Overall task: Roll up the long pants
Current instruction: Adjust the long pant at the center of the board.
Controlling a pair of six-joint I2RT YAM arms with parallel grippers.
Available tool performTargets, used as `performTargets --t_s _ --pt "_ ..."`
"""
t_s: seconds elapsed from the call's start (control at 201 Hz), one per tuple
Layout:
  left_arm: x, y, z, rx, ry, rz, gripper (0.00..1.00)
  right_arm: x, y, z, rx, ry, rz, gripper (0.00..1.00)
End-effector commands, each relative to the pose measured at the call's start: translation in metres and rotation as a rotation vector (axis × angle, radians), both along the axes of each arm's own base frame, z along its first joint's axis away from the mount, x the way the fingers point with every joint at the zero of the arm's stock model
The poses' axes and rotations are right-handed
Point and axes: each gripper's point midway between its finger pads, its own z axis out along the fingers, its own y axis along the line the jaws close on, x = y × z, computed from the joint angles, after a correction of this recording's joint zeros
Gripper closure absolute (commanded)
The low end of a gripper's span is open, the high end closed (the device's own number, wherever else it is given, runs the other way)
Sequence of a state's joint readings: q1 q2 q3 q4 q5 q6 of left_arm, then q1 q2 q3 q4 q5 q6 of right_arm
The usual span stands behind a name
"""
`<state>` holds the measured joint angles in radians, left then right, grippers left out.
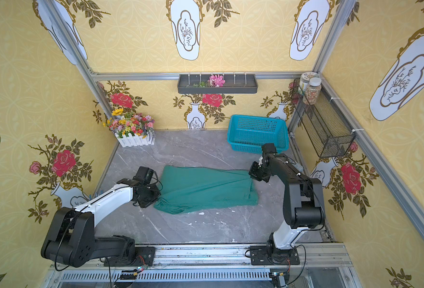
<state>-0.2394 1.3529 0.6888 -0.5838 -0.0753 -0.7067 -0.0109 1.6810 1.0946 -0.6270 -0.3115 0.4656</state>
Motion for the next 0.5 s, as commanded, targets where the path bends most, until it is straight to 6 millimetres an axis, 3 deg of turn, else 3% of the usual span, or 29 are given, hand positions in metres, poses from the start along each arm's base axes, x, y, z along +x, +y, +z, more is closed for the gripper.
performTargets --t_s 0.0,0.03,0.08,0.125,0.224,0.404,0.493 --pt "-0.005 0.002 -0.003 0.012 0.024 -0.010 1.00 0.004 0.000 0.003 -0.002 -0.019 0.003 0.62" --pt "-0.004 0.002 -0.003 0.010 0.022 -0.011 1.00 0.005 0.001 0.013 -0.004 -0.043 0.005 0.50" --pt "-0.003 0.001 -0.002 0.007 0.020 -0.012 1.00 0.005 0.000 0.031 -0.019 -0.076 -0.001 0.40" --pt "-0.002 0.001 -0.002 0.005 0.018 -0.010 1.00 0.001 -0.002 0.051 -0.027 -0.108 -0.007 0.35" --pt "-0.001 -0.001 -0.002 -0.002 0.015 -0.008 1.00 -0.021 0.002 0.072 -0.014 -0.119 -0.024 0.33" --pt "-0.002 -0.001 -0.002 -0.008 0.013 -0.002 1.00 -0.097 0.029 0.060 0.011 -0.016 -0.031 0.38" --pt "-0.002 -0.002 -0.003 -0.010 0.016 -0.004 1.00 -0.120 0.036 0.047 0.048 0.019 -0.046 0.40"
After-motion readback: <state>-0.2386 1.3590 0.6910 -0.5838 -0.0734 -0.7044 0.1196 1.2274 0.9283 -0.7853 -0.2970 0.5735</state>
